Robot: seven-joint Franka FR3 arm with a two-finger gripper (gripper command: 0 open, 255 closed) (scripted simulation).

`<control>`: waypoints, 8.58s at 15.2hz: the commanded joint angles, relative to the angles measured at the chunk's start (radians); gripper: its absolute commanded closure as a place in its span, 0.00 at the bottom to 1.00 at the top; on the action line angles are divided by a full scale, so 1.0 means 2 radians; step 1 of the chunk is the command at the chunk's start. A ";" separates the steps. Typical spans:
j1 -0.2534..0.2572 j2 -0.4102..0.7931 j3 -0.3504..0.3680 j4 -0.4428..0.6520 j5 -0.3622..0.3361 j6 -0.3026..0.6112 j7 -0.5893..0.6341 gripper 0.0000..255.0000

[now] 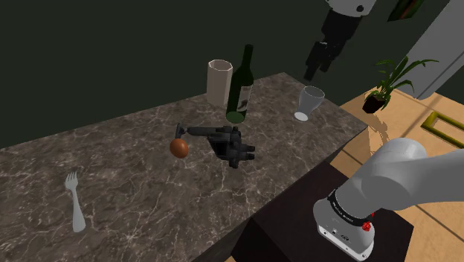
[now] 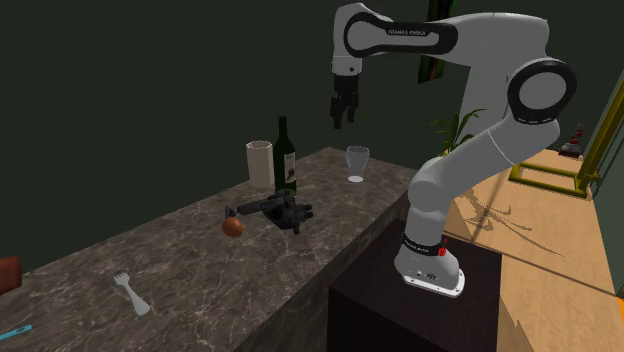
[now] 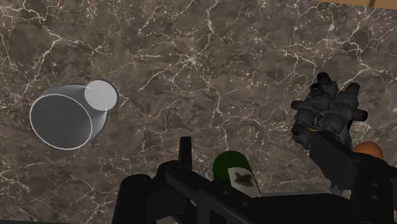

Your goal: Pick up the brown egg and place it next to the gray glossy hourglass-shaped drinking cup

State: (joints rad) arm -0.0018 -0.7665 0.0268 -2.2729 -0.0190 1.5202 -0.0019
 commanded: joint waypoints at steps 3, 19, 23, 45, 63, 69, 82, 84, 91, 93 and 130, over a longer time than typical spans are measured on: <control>0.007 0.012 0.014 -0.012 0.009 0.028 0.009 0.00; 0.053 0.185 0.127 -0.028 0.037 0.245 0.087 0.00; 0.059 0.246 0.156 -0.009 0.023 0.292 0.113 0.00; 0.114 0.535 0.202 0.130 -0.152 0.426 0.262 0.00; 0.114 0.535 0.202 0.130 -0.152 0.426 0.262 1.00; 0.108 0.511 0.210 0.142 -0.132 0.394 0.246 1.00; 0.102 0.470 0.219 0.182 -0.098 0.320 0.218 1.00; 0.101 0.465 0.220 0.190 -0.094 0.308 0.214 1.00; 0.100 0.451 0.222 0.221 -0.083 0.265 0.204 1.00; 0.100 0.448 0.223 0.231 -0.080 0.253 0.201 1.00; -0.017 0.194 0.033 0.033 0.016 0.226 -0.142 1.00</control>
State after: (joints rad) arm -0.0274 -0.3801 0.1113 -2.2021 0.0151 1.9671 -0.2586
